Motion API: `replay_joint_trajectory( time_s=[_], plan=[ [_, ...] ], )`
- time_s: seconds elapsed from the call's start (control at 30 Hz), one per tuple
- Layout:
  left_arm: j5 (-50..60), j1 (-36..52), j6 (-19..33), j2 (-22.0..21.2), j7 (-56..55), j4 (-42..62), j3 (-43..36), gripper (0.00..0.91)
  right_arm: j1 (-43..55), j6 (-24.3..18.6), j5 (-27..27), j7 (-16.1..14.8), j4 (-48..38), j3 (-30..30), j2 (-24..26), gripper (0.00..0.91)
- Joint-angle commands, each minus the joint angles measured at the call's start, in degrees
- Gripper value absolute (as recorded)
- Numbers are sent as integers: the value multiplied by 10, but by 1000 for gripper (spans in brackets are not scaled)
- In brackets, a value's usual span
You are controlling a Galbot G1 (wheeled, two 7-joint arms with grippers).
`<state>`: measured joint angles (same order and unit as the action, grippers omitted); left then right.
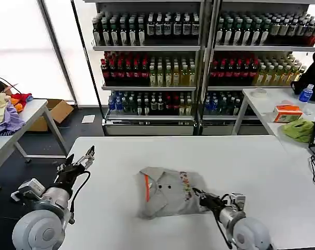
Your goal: Fold and organize the clothes.
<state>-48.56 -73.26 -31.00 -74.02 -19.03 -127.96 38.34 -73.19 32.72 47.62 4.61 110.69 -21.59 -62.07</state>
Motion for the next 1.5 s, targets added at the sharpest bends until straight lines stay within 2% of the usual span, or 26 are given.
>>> replay_joint_trajectory(
  time_s=[0.03, 0.17, 0.3, 0.4, 0.47, 0.5, 0.57, 0.6, 0.63, 0.77, 0.83, 0.87, 1.0, 1.17, 1.4, 1.5],
  plan=[
    [-27, 4, -7, -4, -11, -5, -10, 907, -58, 4, -31, -44, 42, -99, 61, 907],
    [-29, 3, -8, 1, -10, -9, -7, 907, -59, -8, -56, -34, 57, -107, 58, 907],
    [-33, -5, -7, 10, -6, -13, 10, 907, -62, -27, -54, -47, 69, -131, 73, 907],
    [-38, -14, -7, 12, -4, -18, 19, 907, -41, -65, -74, -51, 86, -124, 64, 907],
    [-38, -18, -6, 12, -3, -19, 20, 907, -7, -80, -105, -40, 88, -89, 38, 907],
    [-38, -20, -6, 11, -2, -18, 19, 907, 18, -84, -130, -28, 83, -47, 16, 907],
    [-38, -22, -6, 6, -2, -20, 14, 907, 47, -116, -221, -7, 60, 34, -21, 907],
    [-37, -25, -6, 3, -2, -21, 12, 907, 61, -119, -244, -2, 42, 64, -30, 907],
    [-37, -27, -6, 1, -2, -23, 9, 907, 78, -134, -278, 18, 15, 100, -50, 907],
    [-31, -41, -4, -7, 1, -25, 8, 907, 122, -115, -297, 88, -65, 172, -116, 907],
    [-30, -51, -3, -9, 4, -28, 11, 907, 129, -122, -321, 101, -94, 186, -140, 907],
    [-30, -54, -2, -11, 6, -30, 16, 907, 129, -130, -331, 95, -110, 189, -147, 907],
    [-31, -69, -1, -14, 14, -32, 25, 907, 127, -142, -334, 76, -152, 195, -156, 907],
    [-32, -87, 2, -17, 25, -40, 41, 907, 130, -126, -345, 80, -179, 198, -149, 907],
    [-37, -93, 10, -12, 32, -32, 54, 907, 100, -117, -321, 75, -51, 152, -102, 907],
    [-44, -93, 13, -9, 37, -32, 61, 907, 74, -129, -275, 67, 31, 108, -65, 907]
  ],
)
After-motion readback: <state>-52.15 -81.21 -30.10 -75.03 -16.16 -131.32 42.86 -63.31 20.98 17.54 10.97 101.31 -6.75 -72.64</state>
